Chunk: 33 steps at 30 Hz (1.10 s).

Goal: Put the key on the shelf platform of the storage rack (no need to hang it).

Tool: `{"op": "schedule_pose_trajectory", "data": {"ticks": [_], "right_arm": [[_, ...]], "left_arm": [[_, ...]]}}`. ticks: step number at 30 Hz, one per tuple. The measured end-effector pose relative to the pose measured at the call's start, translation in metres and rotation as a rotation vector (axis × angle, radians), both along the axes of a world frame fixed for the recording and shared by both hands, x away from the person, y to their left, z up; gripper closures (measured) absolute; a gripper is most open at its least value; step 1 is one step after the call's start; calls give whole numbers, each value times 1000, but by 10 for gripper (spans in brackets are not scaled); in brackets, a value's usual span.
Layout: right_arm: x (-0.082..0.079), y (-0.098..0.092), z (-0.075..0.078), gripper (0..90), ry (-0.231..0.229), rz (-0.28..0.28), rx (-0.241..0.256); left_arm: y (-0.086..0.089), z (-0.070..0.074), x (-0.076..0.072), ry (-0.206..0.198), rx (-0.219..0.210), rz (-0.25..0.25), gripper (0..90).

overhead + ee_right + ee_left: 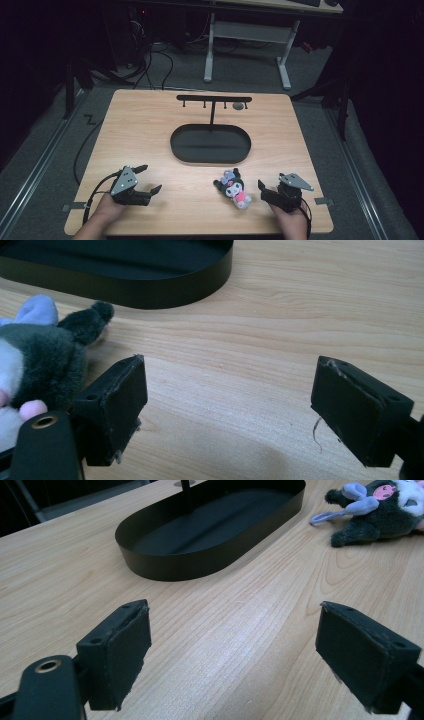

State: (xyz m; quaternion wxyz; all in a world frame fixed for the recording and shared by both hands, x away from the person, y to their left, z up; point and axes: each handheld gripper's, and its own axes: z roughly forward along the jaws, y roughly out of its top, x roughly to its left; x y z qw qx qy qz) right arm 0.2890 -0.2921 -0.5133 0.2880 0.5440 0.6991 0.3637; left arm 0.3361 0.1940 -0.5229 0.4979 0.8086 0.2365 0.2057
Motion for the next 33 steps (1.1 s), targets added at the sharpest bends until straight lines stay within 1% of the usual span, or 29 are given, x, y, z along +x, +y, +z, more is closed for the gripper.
{"op": "schedule_pose_trajectory", "data": {"ticks": [5,6,9,11,15,18,19,21,24,25,26,27,28,29,31,32,33], "right_arm": [[0,3,2,143,2,6,-12],[0,4,2,140,12,9,-10],[0,6,3,131,21,12,-17],[1,6,6,86,29,24,-30],[2,6,12,64,39,32,-38],[2,6,14,53,41,27,-32],[2,6,16,51,48,30,-21],[4,5,18,50,52,29,-16],[8,5,21,50,75,27,-3],[8,5,21,50,75,27,-3],[11,6,22,51,92,26,0],[11,6,22,51,92,26,0],[14,6,21,51,107,25,0],[14,6,21,51,107,25,0],[16,7,21,52,126,25,-9],[17,7,20,52,147,32,-28],[17,7,20,52,147,32,-28]], "left_arm": [[0,0,0,0,0,0,154],[0,0,0,0,0,-1,154],[0,0,0,0,0,-1,154],[0,0,0,0,1,0,154],[0,0,0,0,1,0,154],[0,0,0,1,2,-1,154],[0,0,0,1,4,-2,154],[0,0,0,2,4,-2,154],[0,0,-1,2,4,-3,154],[0,0,-1,1,3,-3,154],[0,0,-1,1,4,-4,154],[0,0,-1,1,4,-4,154],[0,0,-1,0,3,-4,154],[0,0,-1,0,3,-4,154],[0,0,-1,0,3,-5,154],[0,0,-1,-1,5,-5,154],[0,0,-1,-1,5,-5,154]]}}
